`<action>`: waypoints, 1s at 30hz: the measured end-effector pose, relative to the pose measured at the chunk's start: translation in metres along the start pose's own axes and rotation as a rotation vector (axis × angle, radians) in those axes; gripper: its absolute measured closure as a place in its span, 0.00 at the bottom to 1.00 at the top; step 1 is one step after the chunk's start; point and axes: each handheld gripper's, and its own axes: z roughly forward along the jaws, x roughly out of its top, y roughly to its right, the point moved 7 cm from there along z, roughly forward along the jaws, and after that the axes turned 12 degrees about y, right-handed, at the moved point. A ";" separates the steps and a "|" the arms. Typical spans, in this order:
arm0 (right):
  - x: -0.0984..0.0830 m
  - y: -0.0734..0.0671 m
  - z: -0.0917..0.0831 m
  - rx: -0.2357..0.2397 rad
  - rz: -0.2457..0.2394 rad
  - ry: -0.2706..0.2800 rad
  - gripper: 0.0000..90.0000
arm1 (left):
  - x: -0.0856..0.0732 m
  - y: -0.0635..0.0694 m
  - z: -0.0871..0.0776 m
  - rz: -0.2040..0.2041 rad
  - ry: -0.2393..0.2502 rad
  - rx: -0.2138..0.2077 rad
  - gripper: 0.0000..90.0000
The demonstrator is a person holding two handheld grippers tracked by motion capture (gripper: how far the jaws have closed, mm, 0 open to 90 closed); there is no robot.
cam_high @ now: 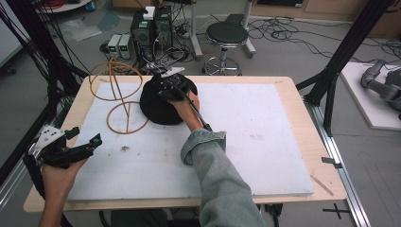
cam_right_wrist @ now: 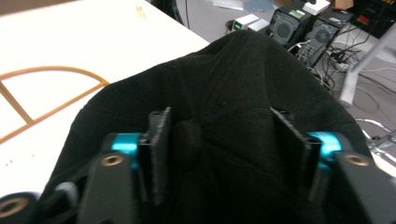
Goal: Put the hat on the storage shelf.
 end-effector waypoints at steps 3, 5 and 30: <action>0.000 -0.002 -0.001 -0.006 -0.048 -0.017 0.68 | 0.001 0.000 0.000 -0.001 0.004 0.001 0.17; 0.001 -0.003 -0.001 -0.005 -0.060 -0.019 0.71 | 0.001 -0.001 -0.001 -0.002 0.006 0.003 0.17; 0.052 0.028 -0.059 -0.143 -0.018 0.130 0.84 | 0.007 0.000 -0.006 0.001 0.023 0.002 0.17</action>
